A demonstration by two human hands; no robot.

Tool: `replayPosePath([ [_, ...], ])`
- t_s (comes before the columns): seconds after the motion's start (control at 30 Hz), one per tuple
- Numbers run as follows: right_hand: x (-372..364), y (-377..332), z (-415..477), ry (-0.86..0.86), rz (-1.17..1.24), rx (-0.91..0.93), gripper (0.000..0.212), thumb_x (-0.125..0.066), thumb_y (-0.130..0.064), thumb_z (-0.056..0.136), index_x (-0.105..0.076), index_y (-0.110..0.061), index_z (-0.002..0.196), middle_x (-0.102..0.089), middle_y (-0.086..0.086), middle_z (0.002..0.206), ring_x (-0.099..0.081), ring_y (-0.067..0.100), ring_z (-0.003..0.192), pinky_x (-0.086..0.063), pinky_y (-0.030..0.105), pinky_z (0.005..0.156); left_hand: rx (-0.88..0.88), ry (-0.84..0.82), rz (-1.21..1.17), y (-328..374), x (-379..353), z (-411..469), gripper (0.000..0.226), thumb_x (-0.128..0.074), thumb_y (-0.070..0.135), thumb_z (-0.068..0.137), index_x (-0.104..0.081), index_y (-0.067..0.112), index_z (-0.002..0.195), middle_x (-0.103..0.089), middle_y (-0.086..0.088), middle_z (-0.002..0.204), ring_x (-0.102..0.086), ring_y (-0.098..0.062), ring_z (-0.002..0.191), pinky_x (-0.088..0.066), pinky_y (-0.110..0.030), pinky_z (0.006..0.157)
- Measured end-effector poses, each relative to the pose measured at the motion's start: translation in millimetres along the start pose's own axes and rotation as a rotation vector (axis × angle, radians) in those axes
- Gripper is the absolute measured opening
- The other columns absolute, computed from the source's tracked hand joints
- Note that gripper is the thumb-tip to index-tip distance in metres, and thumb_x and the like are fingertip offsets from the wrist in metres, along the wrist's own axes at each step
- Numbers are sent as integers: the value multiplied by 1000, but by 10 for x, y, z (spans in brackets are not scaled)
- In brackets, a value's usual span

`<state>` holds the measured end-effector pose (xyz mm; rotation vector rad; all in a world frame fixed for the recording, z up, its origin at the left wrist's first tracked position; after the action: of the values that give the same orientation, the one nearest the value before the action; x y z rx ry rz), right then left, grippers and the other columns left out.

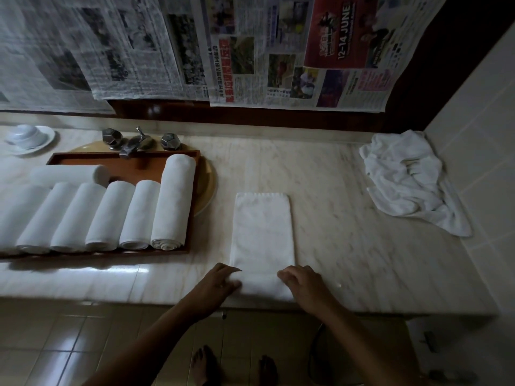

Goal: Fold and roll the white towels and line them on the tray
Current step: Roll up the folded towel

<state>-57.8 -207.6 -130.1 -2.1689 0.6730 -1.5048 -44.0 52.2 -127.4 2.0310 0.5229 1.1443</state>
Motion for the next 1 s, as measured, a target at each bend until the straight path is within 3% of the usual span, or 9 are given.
replayPosePath([
  [0.1, -1, -41, 9, 207, -21, 48, 42, -40, -61, 94, -68, -29, 92, -69, -10, 92, -61, 18, 90, -52, 42, 81, 50, 24, -26, 32, -6, 33, 29, -53, 43, 104, -59, 30, 128, -51, 9, 124, -54, -4, 111, -39, -12, 83],
  [0.17, -15, -171, -75, 405, -199, 179, 19, -51, -35, 94, -69, -29, 98, -67, -7, 96, -59, 22, 90, -51, 42, 76, 72, 33, -39, 53, -7, 65, 26, -52, 55, 98, -62, 34, 111, -53, 6, 117, -55, -9, 108, -39, -15, 81],
  [0.3, -324, -417, -347, 528, -375, 419, 41, -48, -16, 90, -69, -18, 124, -67, 4, 124, -62, 28, 113, -48, 45, 97, 117, 53, -54, 77, 8, 101, 27, -52, 51, 94, -65, 31, 107, -54, 2, 112, -55, -10, 103, -41, -19, 78],
  [0.4, -488, -399, -424, 508, -445, 409, 51, -41, -16, 95, -60, -17, 141, -59, 8, 144, -53, 32, 135, -31, 54, 113, 151, 129, 12, 100, -32, 44, 48, -42, 57, 90, -61, 25, 121, -55, 3, 117, -52, -11, 103, -41, -22, 79],
  [0.47, -490, -352, -387, 457, -460, 410, 56, -42, -17, 96, -49, -18, 151, -49, 7, 155, -43, 31, 144, -23, 53, 118, 95, 304, 285, 180, -59, -16, 55, -32, 55, 92, -55, 22, 130, -53, 2, 126, -47, -10, 108, -41, -30, 85],
  [0.53, -473, -310, -318, 354, -480, 414, 66, -53, -19, 95, -36, -19, 158, -37, 6, 162, -33, 32, 150, -16, 53, 121, -27, 402, 479, 356, -159, -93, 55, -43, 41, 90, -50, 18, 140, -53, -2, 135, -50, -17, 116, -45, -36, 95],
  [0.63, -412, -309, -219, 230, -493, 381, 73, -56, -30, 95, -26, -20, 161, -32, 5, 165, -28, 30, 152, -13, 54, 121, -162, 320, 657, 478, -394, -100, 77, -61, 28, 73, -49, 10, 147, -51, -12, 149, -50, -31, 136, -45, -49, 108],
  [0.77, -301, -335, -73, 150, -526, 381, 76, -47, -47, 92, -26, -20, 160, -36, 3, 162, -34, 26, 149, -16, 53, 123, -196, 204, 812, 281, -427, 31, 101, -73, 37, 71, -32, 8, 158, -33, -15, 163, -30, -32, 151, -33, -53, 117],
  [1.0, -101, -405, 142, 47, -509, 410, 78, -64, -44, 89, -34, -19, 157, -47, 3, 150, -47, 26, 133, -32, 44, 118, -250, 137, 859, 222, -194, 303, 87, -69, 51, 88, -33, 13, 157, -44, -9, 158, -41, -27, 146, -28, -51, 119],
])
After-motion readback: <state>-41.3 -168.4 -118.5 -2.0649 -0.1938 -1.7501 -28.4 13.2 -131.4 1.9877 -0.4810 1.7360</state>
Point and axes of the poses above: each hand's wrist, its own z-axis towards the middle knuckle, its own x-axis out of the back of the hand, y = z × x, the point moved 4 cm from there along z, towards the middle knuckle
